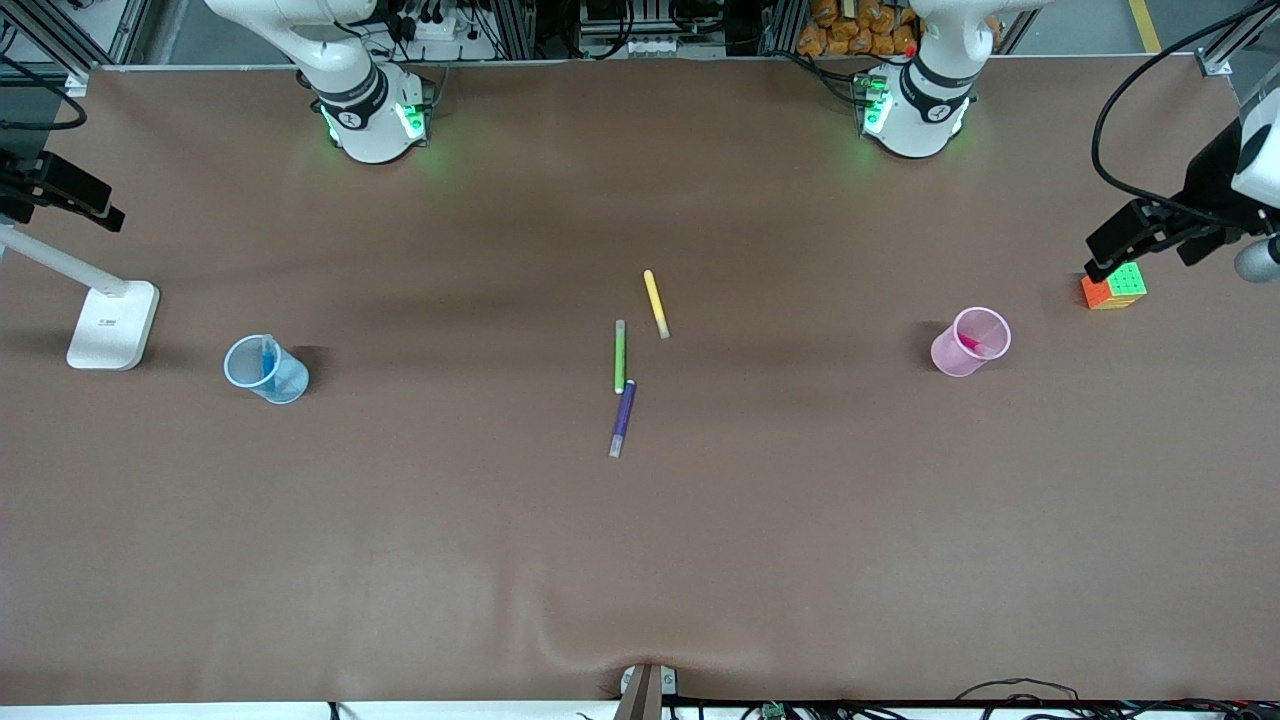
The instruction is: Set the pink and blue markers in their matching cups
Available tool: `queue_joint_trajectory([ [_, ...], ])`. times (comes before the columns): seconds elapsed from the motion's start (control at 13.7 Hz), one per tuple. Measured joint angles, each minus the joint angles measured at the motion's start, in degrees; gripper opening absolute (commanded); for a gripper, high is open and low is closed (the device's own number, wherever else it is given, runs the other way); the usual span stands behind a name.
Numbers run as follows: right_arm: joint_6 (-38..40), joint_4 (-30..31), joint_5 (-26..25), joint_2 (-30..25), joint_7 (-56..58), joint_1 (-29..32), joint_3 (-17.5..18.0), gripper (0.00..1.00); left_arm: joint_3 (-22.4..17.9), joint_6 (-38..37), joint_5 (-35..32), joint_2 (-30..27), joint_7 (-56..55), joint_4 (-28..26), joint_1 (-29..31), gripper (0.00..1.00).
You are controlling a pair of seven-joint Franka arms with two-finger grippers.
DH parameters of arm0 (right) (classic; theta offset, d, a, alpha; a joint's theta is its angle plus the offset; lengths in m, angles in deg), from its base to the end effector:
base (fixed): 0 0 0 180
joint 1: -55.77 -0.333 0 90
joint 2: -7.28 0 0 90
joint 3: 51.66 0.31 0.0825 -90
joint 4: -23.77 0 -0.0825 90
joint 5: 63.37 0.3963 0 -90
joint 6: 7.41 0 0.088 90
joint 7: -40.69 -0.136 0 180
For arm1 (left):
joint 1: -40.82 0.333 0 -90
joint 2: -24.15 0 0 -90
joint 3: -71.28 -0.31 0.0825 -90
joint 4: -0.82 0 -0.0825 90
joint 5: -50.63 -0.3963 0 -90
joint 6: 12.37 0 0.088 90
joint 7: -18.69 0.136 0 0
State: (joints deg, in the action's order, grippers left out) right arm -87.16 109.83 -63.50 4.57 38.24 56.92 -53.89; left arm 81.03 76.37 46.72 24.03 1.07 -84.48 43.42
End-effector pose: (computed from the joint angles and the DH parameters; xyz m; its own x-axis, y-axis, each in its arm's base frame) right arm 0.5302 -0.0322 0.6331 0.9928 -0.1017 -0.0628 -0.1017 -0.9948 0.0031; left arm 0.5628 -0.0612 0.6287 0.9799 0.1829 0.0799 0.1869 -0.9813 -0.0463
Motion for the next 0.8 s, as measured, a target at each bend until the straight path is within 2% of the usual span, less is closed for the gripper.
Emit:
queue_joint_trajectory([
  [0.15, -0.1, 0.0, 0.0, 0.0, 0.2, 0.0, 0.0, 1.00, -5.1, -3.1, 0.0, -0.7, 0.3, 0.0, -4.8, 1.00],
  [0.44, -0.1, 0.0, 0.0, 0.0, 0.2, 0.0, -0.2, 1.00, -5.7, -4.4, 0.0, -3.5, 2.3, -1.7, -5.7, 1.00],
  [0.58, -0.1, 0.0, 0.0, 0.0, 0.3, 0.0, -0.3, 1.00, -6.0, -4.6, 0.2, -5.1, 2.3, -4.3, -5.7, 1.00],
  [0.8, 0.0, 0.0, 0.0, 0.0, 0.3, 0.0, -0.4, 1.00, -7.8, -4.4, 3.1, -6.4, 2.7, -6.4, -5.4, 1.00],
])
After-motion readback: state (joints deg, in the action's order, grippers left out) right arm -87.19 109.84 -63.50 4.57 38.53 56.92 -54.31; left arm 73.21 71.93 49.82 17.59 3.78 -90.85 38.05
